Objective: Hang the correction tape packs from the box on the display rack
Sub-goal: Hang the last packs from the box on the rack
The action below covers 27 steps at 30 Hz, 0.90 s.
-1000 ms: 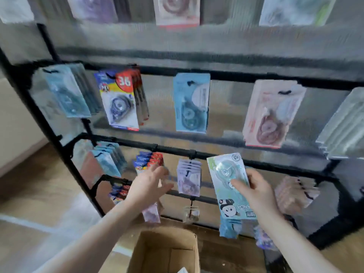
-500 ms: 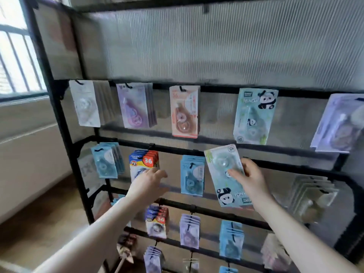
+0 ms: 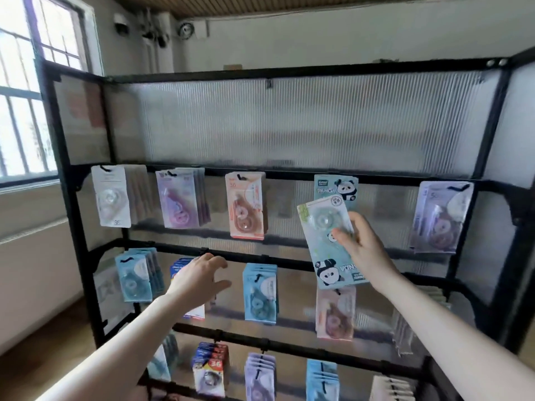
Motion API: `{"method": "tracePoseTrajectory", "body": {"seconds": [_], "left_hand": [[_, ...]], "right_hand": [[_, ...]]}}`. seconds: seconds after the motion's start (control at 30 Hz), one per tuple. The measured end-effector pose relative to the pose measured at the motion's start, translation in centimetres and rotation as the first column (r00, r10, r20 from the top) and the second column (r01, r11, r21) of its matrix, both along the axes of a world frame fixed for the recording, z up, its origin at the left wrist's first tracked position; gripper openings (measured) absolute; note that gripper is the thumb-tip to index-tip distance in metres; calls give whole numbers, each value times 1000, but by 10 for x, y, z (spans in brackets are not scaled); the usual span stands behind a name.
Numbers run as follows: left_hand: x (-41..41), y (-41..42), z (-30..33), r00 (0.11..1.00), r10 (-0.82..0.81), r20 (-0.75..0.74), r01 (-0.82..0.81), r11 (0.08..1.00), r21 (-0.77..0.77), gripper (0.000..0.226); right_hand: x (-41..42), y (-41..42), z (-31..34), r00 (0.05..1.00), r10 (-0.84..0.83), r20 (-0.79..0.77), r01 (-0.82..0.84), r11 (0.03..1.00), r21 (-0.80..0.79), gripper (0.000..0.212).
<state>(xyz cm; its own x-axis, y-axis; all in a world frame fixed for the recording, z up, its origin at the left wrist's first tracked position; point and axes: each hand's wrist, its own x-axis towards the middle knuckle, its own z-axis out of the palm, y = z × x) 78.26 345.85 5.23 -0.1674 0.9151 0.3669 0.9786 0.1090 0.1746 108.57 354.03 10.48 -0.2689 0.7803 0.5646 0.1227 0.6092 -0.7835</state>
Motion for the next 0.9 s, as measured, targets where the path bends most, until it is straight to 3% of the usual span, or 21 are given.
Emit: {"method": "tracePoseTrajectory", "body": {"seconds": [0.33, 0.53, 0.77, 0.9], "left_hand": [[18, 13, 5, 999, -35, -12, 36, 999, 32, 40], [20, 17, 31, 994, -69, -85, 72, 997, 27, 44], [41, 25, 69, 962, -241, -133, 237, 971, -45, 83], [74, 30, 89, 910, -378, -171, 373, 926, -58, 94]], "right_hand": [[13, 10, 1, 990, 84, 116, -77, 995, -63, 30], [21, 16, 4, 975, 41, 221, -25, 997, -75, 20], [24, 18, 5, 915, 9, 403, 21, 997, -69, 22], [21, 13, 6, 852, 0, 523, 29, 998, -47, 30]]}}
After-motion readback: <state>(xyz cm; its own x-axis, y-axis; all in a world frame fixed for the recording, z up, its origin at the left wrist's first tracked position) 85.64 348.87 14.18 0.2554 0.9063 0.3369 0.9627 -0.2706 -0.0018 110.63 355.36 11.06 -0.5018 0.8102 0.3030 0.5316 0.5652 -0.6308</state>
